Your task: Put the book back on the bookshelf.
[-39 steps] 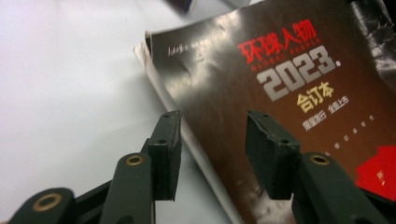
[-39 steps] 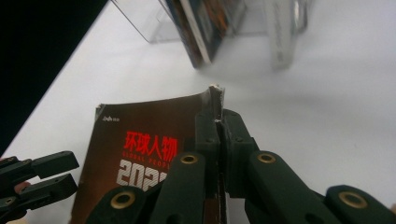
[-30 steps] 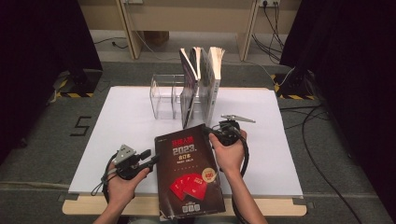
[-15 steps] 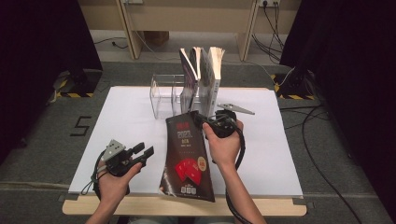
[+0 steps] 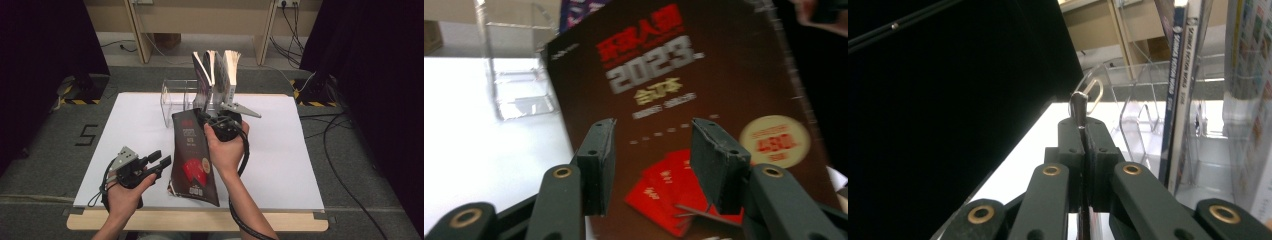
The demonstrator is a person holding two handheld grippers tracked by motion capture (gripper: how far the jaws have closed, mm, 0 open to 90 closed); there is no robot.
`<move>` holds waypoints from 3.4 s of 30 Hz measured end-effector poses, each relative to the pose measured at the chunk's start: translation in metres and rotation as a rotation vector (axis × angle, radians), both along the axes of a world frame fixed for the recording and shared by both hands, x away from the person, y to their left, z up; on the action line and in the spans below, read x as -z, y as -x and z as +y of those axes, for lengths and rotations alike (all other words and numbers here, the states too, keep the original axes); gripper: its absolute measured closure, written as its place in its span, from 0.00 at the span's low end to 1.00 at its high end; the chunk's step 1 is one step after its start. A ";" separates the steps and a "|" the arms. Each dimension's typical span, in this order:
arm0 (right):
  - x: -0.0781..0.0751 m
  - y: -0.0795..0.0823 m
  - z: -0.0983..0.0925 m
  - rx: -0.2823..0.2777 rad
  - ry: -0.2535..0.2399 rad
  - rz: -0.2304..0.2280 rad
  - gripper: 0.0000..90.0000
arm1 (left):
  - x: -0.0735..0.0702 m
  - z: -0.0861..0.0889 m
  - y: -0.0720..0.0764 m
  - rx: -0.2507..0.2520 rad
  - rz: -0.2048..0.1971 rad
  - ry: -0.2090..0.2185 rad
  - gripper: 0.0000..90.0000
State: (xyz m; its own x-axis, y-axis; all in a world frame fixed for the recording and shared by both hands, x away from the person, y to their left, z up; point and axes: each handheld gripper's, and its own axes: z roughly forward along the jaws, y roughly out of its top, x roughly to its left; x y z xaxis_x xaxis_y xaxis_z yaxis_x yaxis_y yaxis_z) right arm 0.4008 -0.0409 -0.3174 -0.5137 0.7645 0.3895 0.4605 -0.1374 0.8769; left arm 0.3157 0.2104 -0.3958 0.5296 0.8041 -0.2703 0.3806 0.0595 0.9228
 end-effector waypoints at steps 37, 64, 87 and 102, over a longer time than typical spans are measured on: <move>0.006 -0.003 0.023 0.040 0.020 -0.007 0.98 | -0.029 -0.064 -0.028 0.065 0.061 -0.037 0.47; 0.009 -0.004 0.026 0.051 0.039 -0.011 0.98 | -0.029 -0.072 -0.036 0.056 0.065 -0.057 0.46; 0.006 0.000 0.035 0.032 0.053 -0.014 0.97 | -0.026 -0.086 -0.039 0.026 0.109 -0.101 0.53; 0.005 0.002 0.051 -0.035 0.057 0.011 0.97 | -0.023 -0.067 -0.023 -0.005 0.129 -0.046 0.80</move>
State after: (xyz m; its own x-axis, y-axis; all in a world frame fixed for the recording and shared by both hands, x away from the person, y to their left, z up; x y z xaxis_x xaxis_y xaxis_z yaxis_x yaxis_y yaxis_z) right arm 0.3986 0.0100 -0.3223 -0.5361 0.7675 0.3516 0.4740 -0.0709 0.8777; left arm 0.3389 0.1433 -0.3733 0.4886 0.8199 -0.2984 0.4959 0.0205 0.8682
